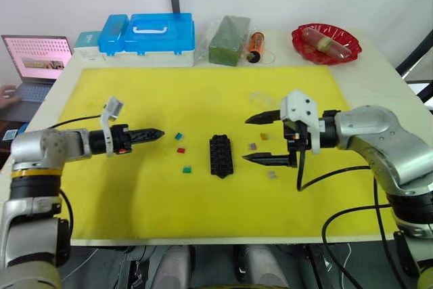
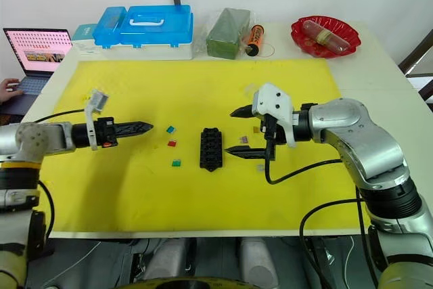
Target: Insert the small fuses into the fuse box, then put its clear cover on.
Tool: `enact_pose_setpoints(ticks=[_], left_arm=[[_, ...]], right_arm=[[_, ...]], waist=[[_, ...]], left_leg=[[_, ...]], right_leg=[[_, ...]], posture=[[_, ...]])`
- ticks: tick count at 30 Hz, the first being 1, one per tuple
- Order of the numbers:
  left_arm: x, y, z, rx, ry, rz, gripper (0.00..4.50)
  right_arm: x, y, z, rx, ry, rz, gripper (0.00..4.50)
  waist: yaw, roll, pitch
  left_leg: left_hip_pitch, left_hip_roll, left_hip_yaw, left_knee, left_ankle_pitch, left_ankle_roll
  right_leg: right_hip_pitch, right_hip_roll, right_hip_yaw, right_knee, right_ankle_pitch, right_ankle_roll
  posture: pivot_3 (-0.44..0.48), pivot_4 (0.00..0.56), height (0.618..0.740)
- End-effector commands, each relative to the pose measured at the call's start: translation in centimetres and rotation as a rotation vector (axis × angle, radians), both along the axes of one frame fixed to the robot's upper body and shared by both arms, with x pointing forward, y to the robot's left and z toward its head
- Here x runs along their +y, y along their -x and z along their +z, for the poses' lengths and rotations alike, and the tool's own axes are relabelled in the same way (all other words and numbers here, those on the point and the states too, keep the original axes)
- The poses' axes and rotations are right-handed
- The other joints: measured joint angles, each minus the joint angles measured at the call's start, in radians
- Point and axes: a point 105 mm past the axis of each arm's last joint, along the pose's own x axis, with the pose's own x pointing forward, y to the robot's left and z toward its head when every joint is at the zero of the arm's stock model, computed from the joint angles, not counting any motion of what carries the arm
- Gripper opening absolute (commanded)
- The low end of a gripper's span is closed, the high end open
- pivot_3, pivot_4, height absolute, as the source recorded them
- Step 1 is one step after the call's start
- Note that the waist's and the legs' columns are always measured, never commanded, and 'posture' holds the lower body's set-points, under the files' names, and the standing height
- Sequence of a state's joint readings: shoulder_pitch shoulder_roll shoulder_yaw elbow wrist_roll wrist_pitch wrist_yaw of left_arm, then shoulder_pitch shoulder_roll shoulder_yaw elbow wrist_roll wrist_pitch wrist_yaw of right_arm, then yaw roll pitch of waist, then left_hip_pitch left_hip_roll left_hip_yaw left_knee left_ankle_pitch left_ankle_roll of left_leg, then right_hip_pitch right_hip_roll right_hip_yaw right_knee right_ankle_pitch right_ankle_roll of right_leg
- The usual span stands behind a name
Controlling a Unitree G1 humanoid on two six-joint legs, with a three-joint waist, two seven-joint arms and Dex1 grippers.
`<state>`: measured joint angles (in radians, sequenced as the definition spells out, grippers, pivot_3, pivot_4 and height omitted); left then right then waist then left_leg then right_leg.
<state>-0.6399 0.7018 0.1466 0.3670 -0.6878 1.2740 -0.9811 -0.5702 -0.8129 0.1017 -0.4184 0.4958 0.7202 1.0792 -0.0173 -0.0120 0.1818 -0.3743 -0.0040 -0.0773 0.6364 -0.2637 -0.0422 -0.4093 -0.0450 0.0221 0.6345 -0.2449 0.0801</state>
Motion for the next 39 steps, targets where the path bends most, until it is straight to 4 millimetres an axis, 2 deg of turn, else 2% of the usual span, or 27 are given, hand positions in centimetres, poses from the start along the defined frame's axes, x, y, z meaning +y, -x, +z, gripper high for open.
enact_pose_setpoints(ticks=[1,19,25,39], left_arm=[[-0.2,-0.2,0.6,0.038,0.044,0.013,2.88],[-1.3,-0.6,-0.1,0.220,0.195,0.074,2.88],[-2.4,-1.3,-0.4,0.215,0.191,0.080,2.88],[-3.5,-1.9,-1.4,0.231,0.193,0.116,2.88]], right_arm=[[0.4,0.5,1.4,-0.056,-0.008,0.019,4.50],[0.5,0.1,1.7,-0.078,0.005,0.017,4.50],[0.5,0.0,1.8,-0.081,0.008,0.017,4.50],[0.5,-0.1,2.0,-0.091,0.003,0.006,4.50]], waist=[[-0.002,0.000,0.000],[0.002,0.000,0.000],[0.005,0.000,0.000],[0.006,0.000,0.000]], left_leg=[[0.000,0.000,0.000,0.000,0.000,0.000],[0.000,-0.001,-0.001,0.001,0.000,0.000],[0.000,-0.001,-0.001,0.001,0.000,-0.001],[0.000,-0.001,-0.001,0.001,0.001,-0.001]], right_leg=[[0.000,0.000,0.000,0.000,0.000,0.000],[0.000,-0.001,0.000,0.000,0.000,0.000],[0.000,-0.001,0.000,0.000,0.000,0.000],[0.001,-0.002,0.000,0.000,0.001,0.001]], posture=[[0.000,0.150,0.740],[0.000,0.150,0.740],[0.000,0.150,0.740],[0.000,0.150,0.740]])
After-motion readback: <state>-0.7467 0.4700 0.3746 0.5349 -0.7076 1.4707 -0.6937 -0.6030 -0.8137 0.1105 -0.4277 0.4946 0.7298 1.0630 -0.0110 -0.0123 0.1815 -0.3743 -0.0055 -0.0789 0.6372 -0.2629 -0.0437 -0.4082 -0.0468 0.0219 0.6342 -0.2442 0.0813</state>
